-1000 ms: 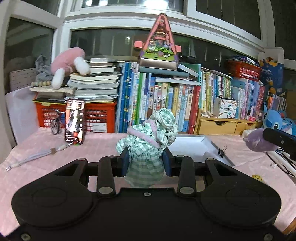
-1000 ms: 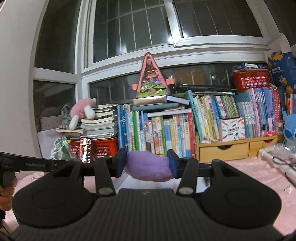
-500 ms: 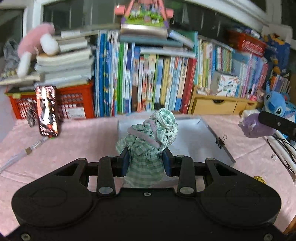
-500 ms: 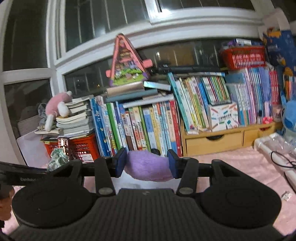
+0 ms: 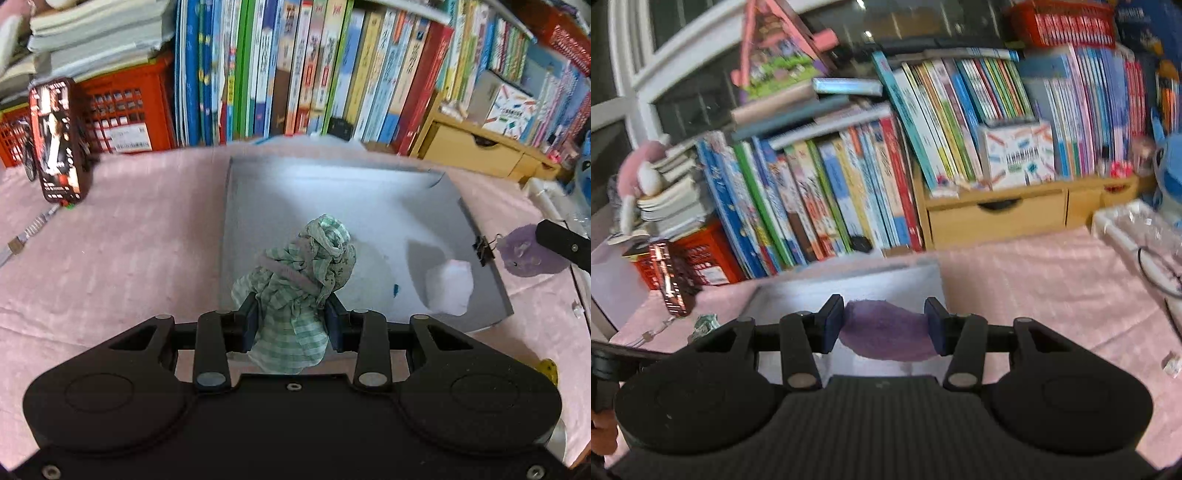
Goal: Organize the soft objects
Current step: 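Carry the gingham bundle with the left tool while the right tool carries the plush to the box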
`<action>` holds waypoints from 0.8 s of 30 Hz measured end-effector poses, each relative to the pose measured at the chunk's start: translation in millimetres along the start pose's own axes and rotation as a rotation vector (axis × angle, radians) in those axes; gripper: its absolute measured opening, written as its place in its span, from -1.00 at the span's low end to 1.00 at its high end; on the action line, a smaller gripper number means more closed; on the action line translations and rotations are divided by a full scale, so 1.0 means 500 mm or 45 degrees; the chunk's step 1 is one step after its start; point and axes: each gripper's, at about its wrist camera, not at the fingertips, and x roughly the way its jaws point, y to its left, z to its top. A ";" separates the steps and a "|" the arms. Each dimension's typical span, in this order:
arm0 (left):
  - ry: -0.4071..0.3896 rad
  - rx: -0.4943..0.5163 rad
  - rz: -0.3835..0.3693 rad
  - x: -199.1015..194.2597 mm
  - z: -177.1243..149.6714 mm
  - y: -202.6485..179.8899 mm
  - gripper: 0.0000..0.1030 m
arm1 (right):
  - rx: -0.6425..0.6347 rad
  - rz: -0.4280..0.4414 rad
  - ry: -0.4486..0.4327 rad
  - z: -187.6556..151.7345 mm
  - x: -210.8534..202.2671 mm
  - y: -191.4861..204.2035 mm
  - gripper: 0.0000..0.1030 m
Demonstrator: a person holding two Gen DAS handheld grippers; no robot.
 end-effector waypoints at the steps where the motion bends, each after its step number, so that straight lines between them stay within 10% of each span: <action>1: 0.011 -0.003 0.007 0.009 0.002 0.000 -0.33 | 0.013 -0.006 0.014 0.001 0.010 -0.002 0.01; 24: 0.110 -0.083 -0.012 0.092 0.019 0.012 -0.31 | 0.221 -0.078 0.164 -0.028 0.101 -0.041 0.01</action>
